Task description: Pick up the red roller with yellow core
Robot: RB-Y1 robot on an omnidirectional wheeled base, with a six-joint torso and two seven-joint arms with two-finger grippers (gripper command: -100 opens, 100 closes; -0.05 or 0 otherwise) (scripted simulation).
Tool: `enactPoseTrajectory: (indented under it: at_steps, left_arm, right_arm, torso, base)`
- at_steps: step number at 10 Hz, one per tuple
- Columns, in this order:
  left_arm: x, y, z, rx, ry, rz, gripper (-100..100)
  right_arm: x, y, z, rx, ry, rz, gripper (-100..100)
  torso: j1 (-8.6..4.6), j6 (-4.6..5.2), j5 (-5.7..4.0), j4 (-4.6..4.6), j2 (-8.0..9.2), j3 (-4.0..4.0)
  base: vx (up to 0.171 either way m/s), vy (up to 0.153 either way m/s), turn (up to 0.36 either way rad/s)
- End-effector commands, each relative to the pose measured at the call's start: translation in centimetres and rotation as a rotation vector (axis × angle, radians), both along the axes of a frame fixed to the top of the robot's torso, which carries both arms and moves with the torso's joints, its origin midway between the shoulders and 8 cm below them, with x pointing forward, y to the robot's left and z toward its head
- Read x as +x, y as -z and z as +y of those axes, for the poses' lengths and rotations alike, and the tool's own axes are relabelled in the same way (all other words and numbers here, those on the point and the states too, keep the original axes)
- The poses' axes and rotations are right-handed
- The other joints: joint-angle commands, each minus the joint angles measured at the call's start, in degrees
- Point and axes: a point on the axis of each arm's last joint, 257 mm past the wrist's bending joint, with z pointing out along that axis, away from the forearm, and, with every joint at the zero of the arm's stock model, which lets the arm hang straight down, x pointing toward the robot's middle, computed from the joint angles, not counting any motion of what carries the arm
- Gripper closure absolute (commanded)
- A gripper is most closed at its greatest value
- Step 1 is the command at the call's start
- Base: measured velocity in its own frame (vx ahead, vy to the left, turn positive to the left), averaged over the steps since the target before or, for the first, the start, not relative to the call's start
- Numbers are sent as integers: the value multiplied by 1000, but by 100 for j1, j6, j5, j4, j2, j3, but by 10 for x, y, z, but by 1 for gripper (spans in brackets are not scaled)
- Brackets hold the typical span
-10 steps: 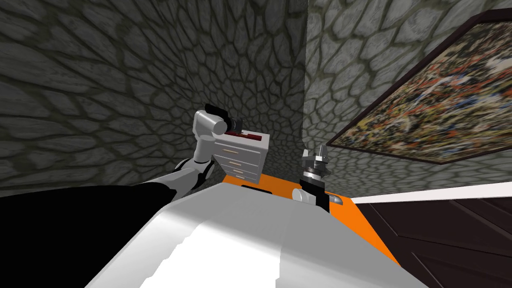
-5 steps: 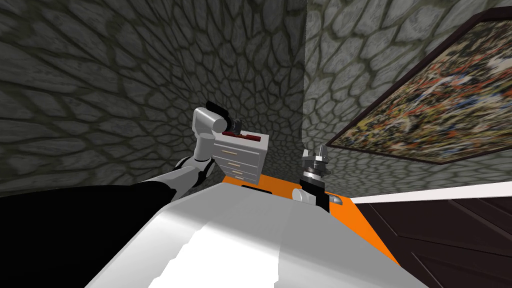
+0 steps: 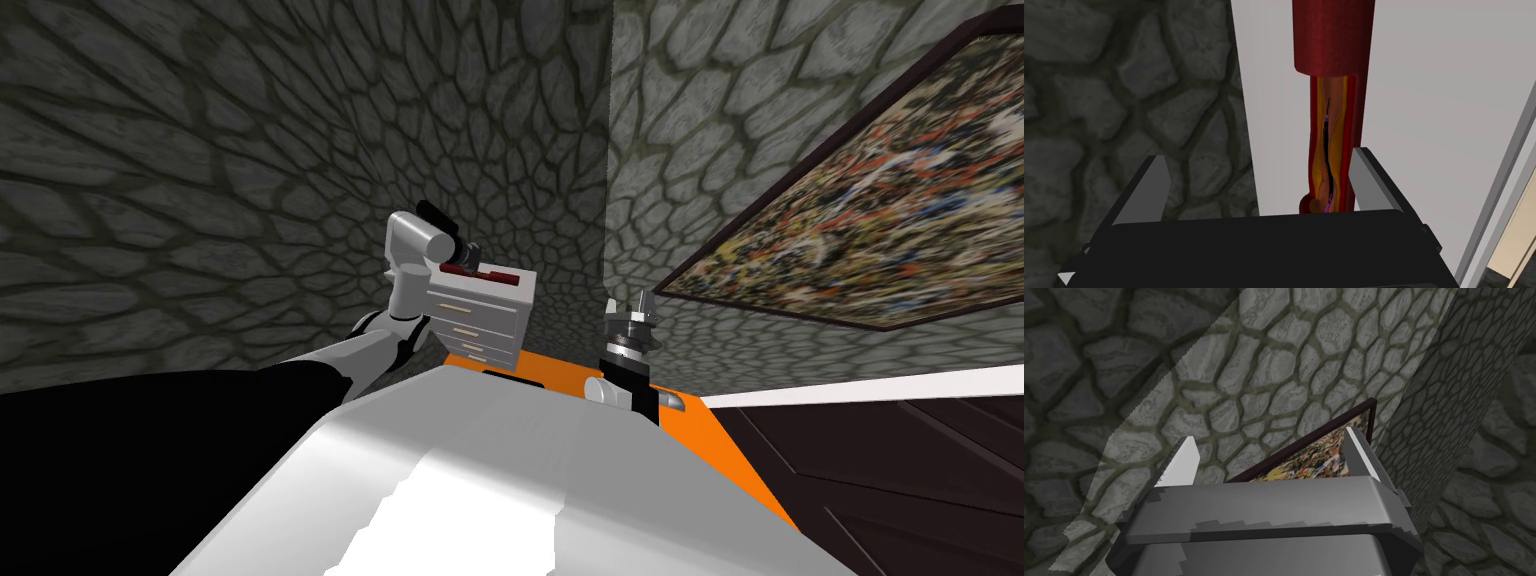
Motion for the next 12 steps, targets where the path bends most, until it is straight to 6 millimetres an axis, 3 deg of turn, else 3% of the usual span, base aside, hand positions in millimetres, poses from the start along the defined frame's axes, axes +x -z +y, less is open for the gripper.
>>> enactPoseTrajectory:
  at_steps: [1,3,7,8,9,10,12]
  left_arm:
    - [-3,6,4,6,-13,33,-100]
    - [-9,15,9,12,-33,79,-100]
    - [-31,55,23,30,-89,241,-100]
    - [-24,49,21,27,-83,217,-100]
    - [-25,50,22,28,-84,223,0]
    - [-19,57,23,27,-86,222,-100]
    - [-14,64,25,27,-88,221,-100]
  right_arm:
    - [0,0,0,0,0,0,0]
    - [0,0,0,0,0,0,0]
    - [0,0,0,0,0,0,0]
    - [0,0,0,0,0,0,0]
    - [0,0,0,0,0,0,0]
    - [0,0,0,0,0,0,0]
    - [0,0,0,0,0,0,0]
  torso:
    - [0,0,0,0,0,0]
    - [0,0,0,0,0,0]
    - [2,-1,1,-1,-2,-1]
    - [6,-1,2,0,2,0]
    - [5,-1,1,2,10,5]
    - [4,-1,1,3,16,9]
    - [2,0,0,4,17,9]
  base:
    - [42,-6,-7]
    - [43,-5,-9]
    - [46,-2,-6]
    - [14,2,0]
    - [0,0,0]
    - [6,-2,-16]
    - [5,-6,-16]
